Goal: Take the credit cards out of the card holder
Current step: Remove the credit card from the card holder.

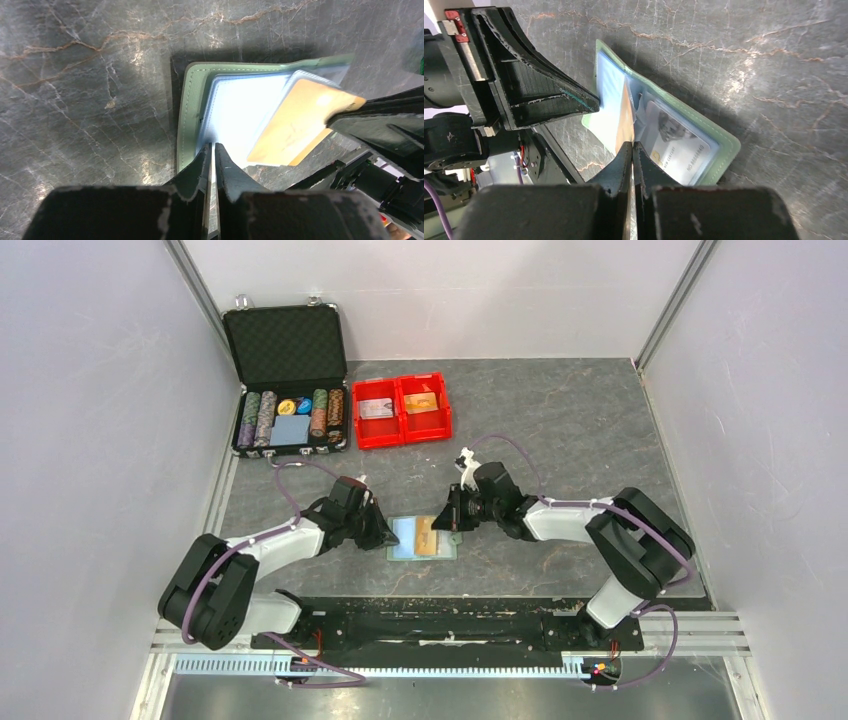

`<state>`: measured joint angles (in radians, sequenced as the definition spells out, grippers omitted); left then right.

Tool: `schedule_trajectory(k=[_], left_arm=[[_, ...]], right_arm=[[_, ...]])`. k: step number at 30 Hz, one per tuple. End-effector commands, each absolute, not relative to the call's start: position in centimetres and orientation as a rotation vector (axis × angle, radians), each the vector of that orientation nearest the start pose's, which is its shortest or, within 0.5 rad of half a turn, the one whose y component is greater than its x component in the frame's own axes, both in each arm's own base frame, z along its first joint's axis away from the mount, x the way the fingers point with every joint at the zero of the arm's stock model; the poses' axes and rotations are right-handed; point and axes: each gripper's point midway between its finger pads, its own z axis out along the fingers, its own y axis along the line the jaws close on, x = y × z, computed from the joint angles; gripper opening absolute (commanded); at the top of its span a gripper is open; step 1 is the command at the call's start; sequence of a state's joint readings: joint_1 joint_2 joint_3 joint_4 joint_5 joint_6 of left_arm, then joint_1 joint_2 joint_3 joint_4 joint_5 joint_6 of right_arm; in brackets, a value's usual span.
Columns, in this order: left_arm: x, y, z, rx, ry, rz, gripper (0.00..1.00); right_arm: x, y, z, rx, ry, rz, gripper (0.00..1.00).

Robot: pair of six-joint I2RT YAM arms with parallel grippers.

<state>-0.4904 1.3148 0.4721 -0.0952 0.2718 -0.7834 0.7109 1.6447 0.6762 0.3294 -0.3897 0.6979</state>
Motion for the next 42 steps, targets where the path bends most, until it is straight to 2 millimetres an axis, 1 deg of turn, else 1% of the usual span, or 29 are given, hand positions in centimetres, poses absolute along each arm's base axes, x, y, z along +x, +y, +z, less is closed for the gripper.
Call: schedule_trajectory(k=[1,4,5,7,10,13,15,16,18,22,25,29,34,40,42], left_arm=[[19.7,-18.9,1.3,-0.254,2.709,-0.768,0.13],[19.8,-19.0,1.4,-0.255,2.708,-0.772,0.14],[19.8,-19.1,1.5,-0.253,2.707,-0.775,0.14],[19.8,-19.1,1.4,-0.258,2.709,-0.779,0.14],[19.7,-19.2,1.4,-0.260,2.712,-0.788,0.15],[19.6,-19.2,1.3,-0.259,2.716,-0.785,0.15],[19.6,-19.2,1.2,-0.258,2.717,-0.783,0.15],[19.6,-19.2,1.2,-0.257,2.718,-0.783,0.15],[19.6,-19.1,1.2,-0.256,2.719,-0.780,0.15],[19.7,-19.1,1.1,-0.258,2.720,-0.777,0.15],[19.7,-19.1,1.0,-0.261,2.720,-0.772,0.16],[19.4,-19.0,0.8,-0.262,2.732,-0.770,0.16],[19.1,-19.0,1.4,-0.260,2.717,-0.795,0.18],[19.3,-19.1,1.9,-0.251,2.716,-0.795,0.19],[19.3,-19.3,2.3,-0.245,2.707,-0.815,0.20]], right_arm=[[24.4,31.3,6.5,-0.331,2.365,1.113,0.01],[24.2,31.7,6.5,-0.358,2.375,1.143,0.09],[24.0,32.0,6.6,-0.361,2.372,1.176,0.09],[23.3,32.5,6.6,-0.362,2.359,1.254,0.00],[22.9,33.0,6.8,-0.344,2.340,1.328,0.00],[23.1,32.9,6.6,-0.346,2.347,1.315,0.00],[23.4,32.6,6.6,-0.331,2.355,1.296,0.13],[23.5,32.5,6.7,-0.329,2.356,1.291,0.14],[23.6,32.3,6.7,-0.318,2.360,1.287,0.00],[23.5,32.1,6.5,-0.291,2.384,1.297,0.00],[23.6,31.6,6.1,-0.268,2.411,1.269,0.00],[24.2,30.1,5.9,-0.234,2.433,1.198,0.00],[24.4,29.1,6.8,-0.273,2.422,1.192,0.00],[24.6,29.1,8.5,-0.323,2.390,1.215,0.00],[24.7,29.1,9.2,-0.335,2.371,1.224,0.00]])
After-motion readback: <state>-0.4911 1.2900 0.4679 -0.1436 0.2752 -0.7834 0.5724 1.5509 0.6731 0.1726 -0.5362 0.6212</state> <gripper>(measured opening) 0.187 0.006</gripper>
